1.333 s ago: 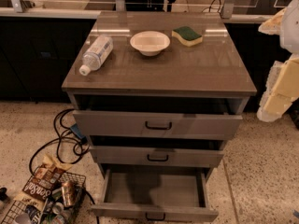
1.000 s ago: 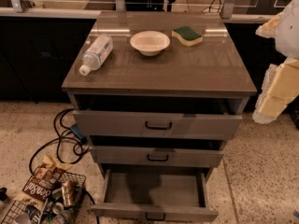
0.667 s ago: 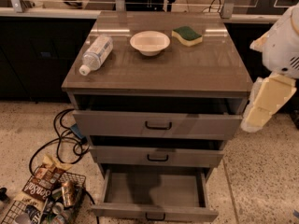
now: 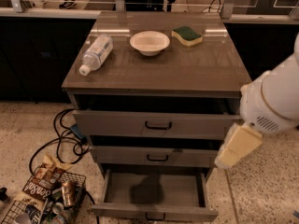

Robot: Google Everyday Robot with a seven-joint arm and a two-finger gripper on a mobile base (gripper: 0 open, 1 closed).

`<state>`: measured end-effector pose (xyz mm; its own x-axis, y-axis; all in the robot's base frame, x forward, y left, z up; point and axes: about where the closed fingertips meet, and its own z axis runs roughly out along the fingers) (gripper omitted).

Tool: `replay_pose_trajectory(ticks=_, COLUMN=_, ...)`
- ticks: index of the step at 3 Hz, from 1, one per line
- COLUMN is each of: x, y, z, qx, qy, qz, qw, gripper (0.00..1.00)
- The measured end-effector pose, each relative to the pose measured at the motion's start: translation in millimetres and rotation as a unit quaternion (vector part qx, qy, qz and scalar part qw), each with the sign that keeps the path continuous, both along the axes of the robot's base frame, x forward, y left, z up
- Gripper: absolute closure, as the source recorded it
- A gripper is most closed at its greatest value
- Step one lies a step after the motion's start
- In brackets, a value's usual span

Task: Close bottom drawer

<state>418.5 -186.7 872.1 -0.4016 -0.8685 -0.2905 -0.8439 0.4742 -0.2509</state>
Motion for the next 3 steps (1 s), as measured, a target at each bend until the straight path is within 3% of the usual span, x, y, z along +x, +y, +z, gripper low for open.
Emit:
replay_pose_trajectory(ticks=1, x=-25, y=9, z=-51, qx=0.025, qy=0.011, qz=-0.028, qw=0.9992, gripper=0.0)
replay_pose_trajectory(ticks=2, x=-38, y=22, z=-94, qx=0.041, qy=0.007, qz=-0.025, qw=0.9988, gripper=0.0)
replay_pose_trajectory(ticks=3, x=-38, y=22, z=-94, qx=0.041, qy=0.007, qz=-0.025, qw=0.9988, gripper=0.0)
